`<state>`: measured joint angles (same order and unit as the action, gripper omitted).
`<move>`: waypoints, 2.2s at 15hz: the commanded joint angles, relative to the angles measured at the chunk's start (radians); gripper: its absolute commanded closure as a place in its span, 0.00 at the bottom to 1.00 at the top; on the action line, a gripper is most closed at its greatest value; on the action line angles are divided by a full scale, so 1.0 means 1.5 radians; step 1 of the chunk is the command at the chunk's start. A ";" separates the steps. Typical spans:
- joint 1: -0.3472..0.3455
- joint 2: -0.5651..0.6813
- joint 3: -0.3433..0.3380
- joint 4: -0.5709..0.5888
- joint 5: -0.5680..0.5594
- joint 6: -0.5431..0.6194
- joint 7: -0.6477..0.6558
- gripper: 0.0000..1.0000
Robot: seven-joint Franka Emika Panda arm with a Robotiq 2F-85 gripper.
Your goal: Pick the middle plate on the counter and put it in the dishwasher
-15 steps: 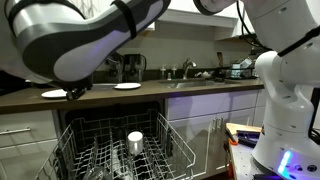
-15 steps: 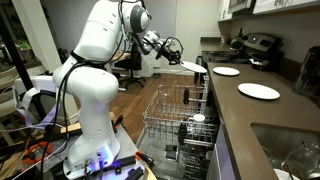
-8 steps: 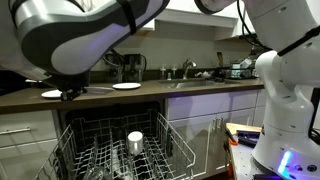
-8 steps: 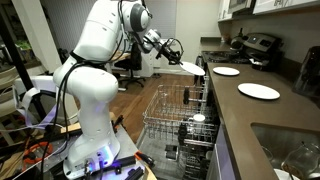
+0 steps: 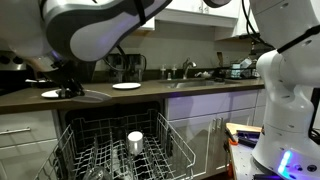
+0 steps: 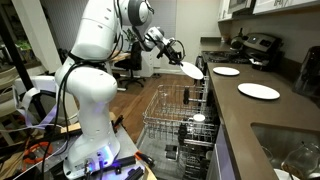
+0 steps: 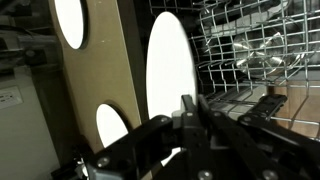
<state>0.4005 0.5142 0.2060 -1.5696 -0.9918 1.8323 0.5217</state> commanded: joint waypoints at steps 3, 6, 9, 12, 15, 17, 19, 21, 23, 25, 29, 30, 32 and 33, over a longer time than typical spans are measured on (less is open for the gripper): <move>-0.016 -0.067 -0.009 -0.079 0.040 0.047 0.009 0.93; -0.011 -0.072 -0.013 -0.086 0.040 0.035 0.007 0.93; -0.012 -0.076 -0.012 -0.093 0.040 0.037 0.003 0.93; -0.013 -0.077 -0.011 -0.096 0.041 0.039 0.002 0.93; -0.016 -0.080 -0.008 -0.101 0.047 0.047 -0.007 0.93; -0.017 -0.082 -0.006 -0.106 0.051 0.049 -0.010 0.93; -0.007 -0.049 -0.012 -0.078 0.041 0.036 -0.001 0.93; -0.007 -0.050 -0.012 -0.080 0.041 0.036 -0.001 0.93; -0.007 -0.050 -0.012 -0.080 0.041 0.037 -0.001 0.93; -0.007 -0.050 -0.012 -0.080 0.041 0.037 -0.001 0.93; -0.012 -0.054 -0.004 -0.093 0.063 0.043 -0.019 0.93; -0.014 -0.057 -0.003 -0.097 0.073 0.047 -0.021 0.93; -0.022 -0.066 -0.001 -0.110 0.100 0.072 -0.025 0.93; -0.024 -0.069 -0.002 -0.115 0.113 0.081 -0.028 0.93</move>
<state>0.3838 0.4556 0.1984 -1.6999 -0.8736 1.9045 0.5170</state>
